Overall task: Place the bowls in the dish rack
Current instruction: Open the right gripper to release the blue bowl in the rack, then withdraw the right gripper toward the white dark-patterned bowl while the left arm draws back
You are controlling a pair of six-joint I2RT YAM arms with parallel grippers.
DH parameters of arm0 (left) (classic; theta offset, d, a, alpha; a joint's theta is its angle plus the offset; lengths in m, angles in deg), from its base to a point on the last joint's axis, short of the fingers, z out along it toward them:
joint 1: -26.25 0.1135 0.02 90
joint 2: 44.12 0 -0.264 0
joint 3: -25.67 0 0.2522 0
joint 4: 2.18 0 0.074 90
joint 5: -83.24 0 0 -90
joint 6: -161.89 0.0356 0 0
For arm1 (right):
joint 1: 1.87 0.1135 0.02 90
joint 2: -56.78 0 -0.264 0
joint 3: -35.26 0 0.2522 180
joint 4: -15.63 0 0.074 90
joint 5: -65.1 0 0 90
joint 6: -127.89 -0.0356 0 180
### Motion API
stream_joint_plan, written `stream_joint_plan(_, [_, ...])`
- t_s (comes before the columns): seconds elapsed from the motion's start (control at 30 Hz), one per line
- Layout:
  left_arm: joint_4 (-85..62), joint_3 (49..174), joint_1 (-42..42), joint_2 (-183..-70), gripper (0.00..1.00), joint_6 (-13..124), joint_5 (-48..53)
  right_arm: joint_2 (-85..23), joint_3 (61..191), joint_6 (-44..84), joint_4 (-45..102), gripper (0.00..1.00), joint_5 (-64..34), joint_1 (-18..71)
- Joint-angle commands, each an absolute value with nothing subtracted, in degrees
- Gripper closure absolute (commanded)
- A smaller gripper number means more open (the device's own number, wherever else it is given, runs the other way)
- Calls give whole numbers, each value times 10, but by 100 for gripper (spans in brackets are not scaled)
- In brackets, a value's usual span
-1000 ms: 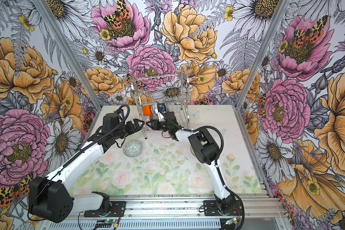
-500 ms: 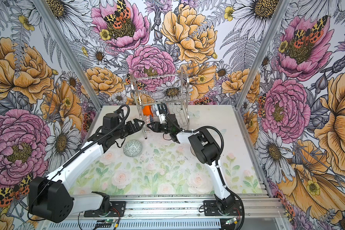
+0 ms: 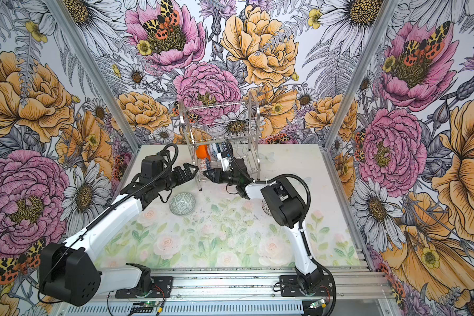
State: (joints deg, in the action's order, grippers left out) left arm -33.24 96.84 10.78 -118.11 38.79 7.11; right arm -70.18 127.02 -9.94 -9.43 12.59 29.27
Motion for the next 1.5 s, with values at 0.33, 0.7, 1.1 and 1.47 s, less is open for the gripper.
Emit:
stream_joint_plan(0.33, [-322,961,115,-1170,1,386,73,-632,1197,-98,-183,21,94,282])
stream_joint_plan(0.7, [-344,950,61,-1121,1,372,35,-531,1113,-50,-117,1,44,282])
stream_joint_plan(1.1, [-333,898,-71,-1054,1,364,-80,-276,1001,84,221,0,-169,283])
stream_joint_plan(1.47, [-219,878,-194,-1118,1,349,-126,-38,888,76,484,1,-322,211])
